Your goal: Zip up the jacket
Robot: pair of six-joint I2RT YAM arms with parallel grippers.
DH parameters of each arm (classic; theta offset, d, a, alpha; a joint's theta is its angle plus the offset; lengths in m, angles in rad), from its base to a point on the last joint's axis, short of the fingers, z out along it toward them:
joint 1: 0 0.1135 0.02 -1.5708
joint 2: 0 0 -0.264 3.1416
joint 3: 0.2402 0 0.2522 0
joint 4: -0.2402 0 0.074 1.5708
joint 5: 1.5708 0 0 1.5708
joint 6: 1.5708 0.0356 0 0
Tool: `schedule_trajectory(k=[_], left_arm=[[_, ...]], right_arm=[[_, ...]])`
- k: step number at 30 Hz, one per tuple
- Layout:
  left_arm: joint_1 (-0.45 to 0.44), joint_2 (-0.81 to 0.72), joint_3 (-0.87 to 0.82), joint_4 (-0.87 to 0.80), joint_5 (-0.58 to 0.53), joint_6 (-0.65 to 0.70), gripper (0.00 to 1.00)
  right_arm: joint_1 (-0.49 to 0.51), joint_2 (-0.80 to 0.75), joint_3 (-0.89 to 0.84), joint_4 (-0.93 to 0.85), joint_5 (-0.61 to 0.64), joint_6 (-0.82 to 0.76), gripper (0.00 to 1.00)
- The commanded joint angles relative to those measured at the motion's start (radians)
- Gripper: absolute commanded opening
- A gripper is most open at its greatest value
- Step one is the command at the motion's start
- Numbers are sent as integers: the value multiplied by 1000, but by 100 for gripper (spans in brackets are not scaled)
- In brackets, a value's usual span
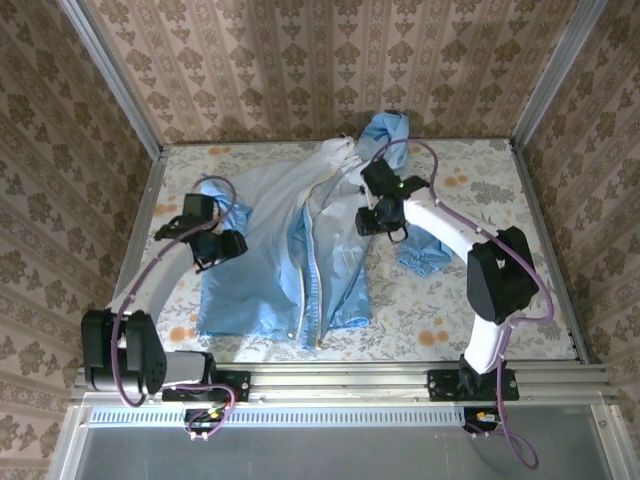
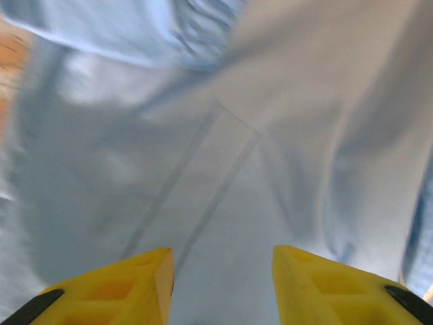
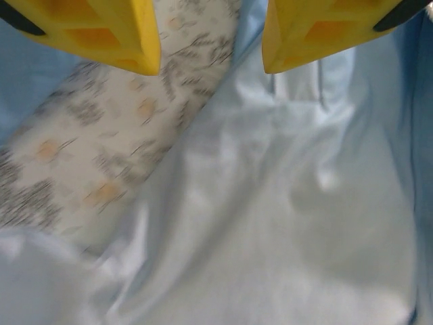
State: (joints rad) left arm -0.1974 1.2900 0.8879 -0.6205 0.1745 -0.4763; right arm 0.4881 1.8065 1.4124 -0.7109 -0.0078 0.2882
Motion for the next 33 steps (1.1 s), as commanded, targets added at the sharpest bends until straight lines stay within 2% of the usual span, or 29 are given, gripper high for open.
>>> schedule_trajectory(k=[1, 3, 6, 14, 22, 26, 33], left_arm=[[-111, -29, -100, -71, -38, -55, 42], [-180, -41, -165, -36, -35, -114, 41], [-251, -50, -245, 35, -28, -186, 41], [-389, -20, -350, 212, -43, -346, 38], [-405, 49, -361, 325, -20, -398, 37], [-393, 92, -321, 311, -24, -372, 37], [-383, 62, -214, 191, -26, -312, 38]], right_arm=[[80, -29, -125, 73, -36, 96, 41], [136, -33, -181, 123, -61, 129, 41], [166, 10, -194, 139, -63, 145, 41], [100, 185, -32, 50, -23, 66, 39], [0, 315, 137, -22, 27, -5, 38], [-42, 338, 194, -51, 44, -28, 38], [-51, 205, 175, -68, 33, -52, 39]])
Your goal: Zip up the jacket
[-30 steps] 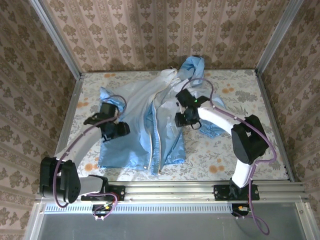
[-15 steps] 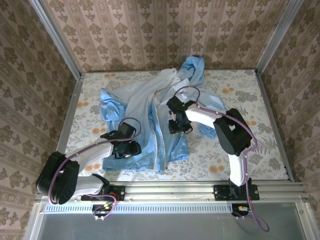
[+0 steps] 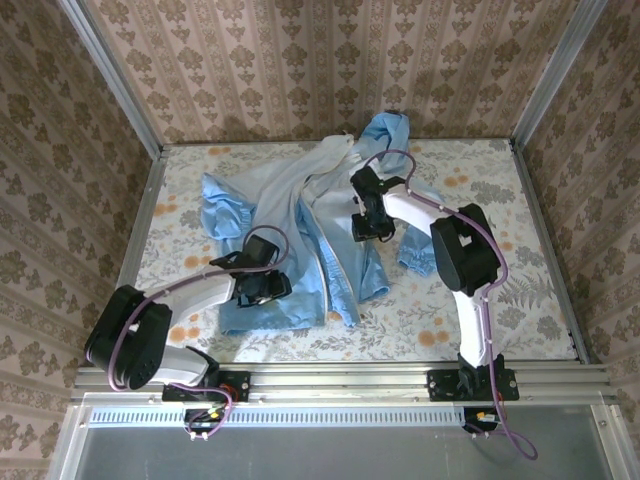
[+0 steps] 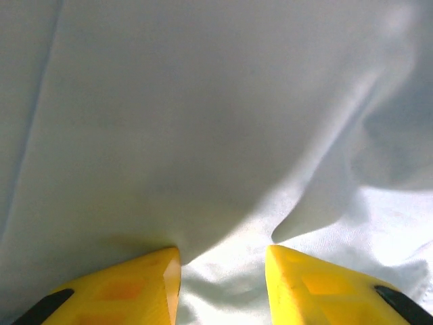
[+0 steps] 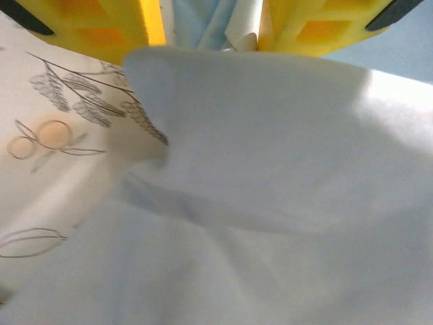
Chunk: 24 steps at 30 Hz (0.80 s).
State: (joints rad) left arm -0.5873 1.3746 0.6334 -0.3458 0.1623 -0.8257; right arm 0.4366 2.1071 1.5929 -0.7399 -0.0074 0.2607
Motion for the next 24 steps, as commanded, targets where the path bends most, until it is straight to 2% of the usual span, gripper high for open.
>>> schedule_trajectory(k=[1, 7, 13, 18, 24], left_arm=[[7, -40, 51, -103, -15, 40, 38], [-25, -188, 90, -220, -36, 48, 44], [-114, -281, 69, -266, -78, -2, 47], [-219, -287, -15, -194, -93, -98, 45], [-295, -251, -127, -50, -92, -198, 43]], right_arm=[[2, -128, -16, -40, 26, -23, 40], [22, -302, -87, -65, -26, -23, 43], [131, -430, -187, -84, -35, 25, 43], [241, -526, -334, 23, -126, 155, 42], [357, -502, -399, 94, -159, 232, 39]])
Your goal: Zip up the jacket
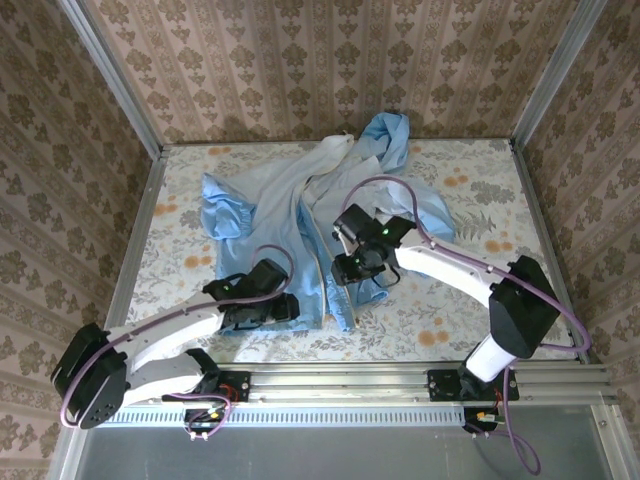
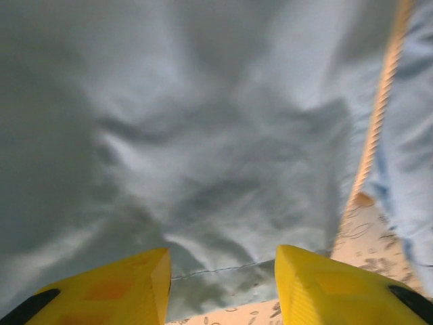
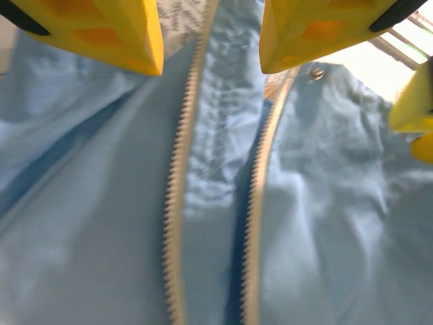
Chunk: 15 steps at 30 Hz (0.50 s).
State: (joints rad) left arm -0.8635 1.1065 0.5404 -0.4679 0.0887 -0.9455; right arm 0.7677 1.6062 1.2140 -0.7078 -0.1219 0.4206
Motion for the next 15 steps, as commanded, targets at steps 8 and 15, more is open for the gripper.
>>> schedule_trajectory(k=[8, 15], left_arm=[[-25, 60, -124, 166, -15, -114, 41], [-24, 96, -216, 264, -13, -168, 39]], right_arm=[[45, 65, -68, 166, -102, 169, 32], [61, 102, -72, 201, -107, 185, 32]])
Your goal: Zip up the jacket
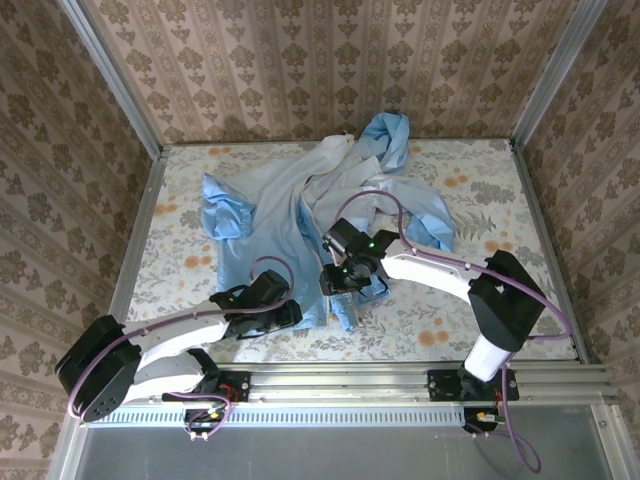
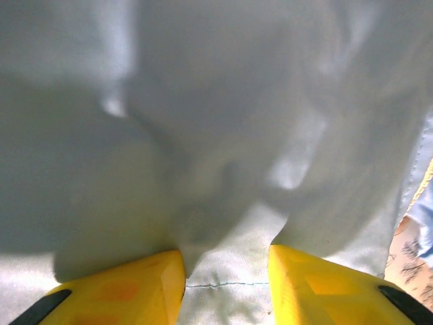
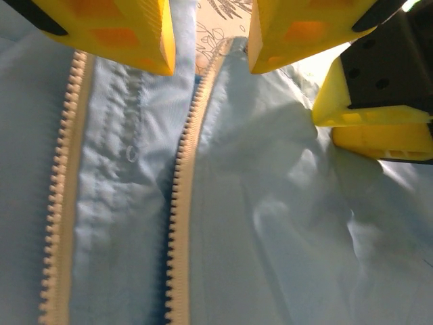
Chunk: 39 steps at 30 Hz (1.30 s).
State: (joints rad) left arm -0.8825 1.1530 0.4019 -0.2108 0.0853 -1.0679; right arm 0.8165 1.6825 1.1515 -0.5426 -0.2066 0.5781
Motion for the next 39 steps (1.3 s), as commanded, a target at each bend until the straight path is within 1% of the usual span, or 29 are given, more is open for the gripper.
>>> schedule_trajectory(k=[1, 8, 14, 16, 19, 22, 23, 28, 30, 36, 39], left_arm=[[-4, 50, -85, 16, -9, -49, 39], [-5, 42, -92, 1, -12, -47, 38], [-4, 30, -90, -22, -12, -47, 38], [-4, 27, -90, -28, -16, -47, 38], [-4, 26, -89, -29, -21, -47, 38], [-4, 34, -81, -27, -22, -46, 38], [-4, 38, -78, -25, -21, -45, 38], [-4, 59, -63, -27, -15, -38, 38], [-4, 59, -57, -33, -15, -33, 38], [-4, 41, -31, -49, -9, -1, 38], [3, 14, -19, -72, -9, 9, 39]], right_arm=[[13, 33, -9, 38, -22, 28, 32], [13, 123, 11, 56, 6, 28, 35], [13, 173, 24, 51, 21, 34, 47], [13, 177, 22, 61, 9, 35, 50], [13, 171, 16, 100, -35, 36, 51], [13, 155, 17, 128, -68, 36, 47], [13, 149, 19, 134, -73, 36, 43], [12, 119, 23, 152, -96, 28, 20], [12, 102, 22, 157, -96, 22, 13], [10, 54, 20, 176, -105, -4, 0], [6, 41, 22, 176, -106, -10, 0]])
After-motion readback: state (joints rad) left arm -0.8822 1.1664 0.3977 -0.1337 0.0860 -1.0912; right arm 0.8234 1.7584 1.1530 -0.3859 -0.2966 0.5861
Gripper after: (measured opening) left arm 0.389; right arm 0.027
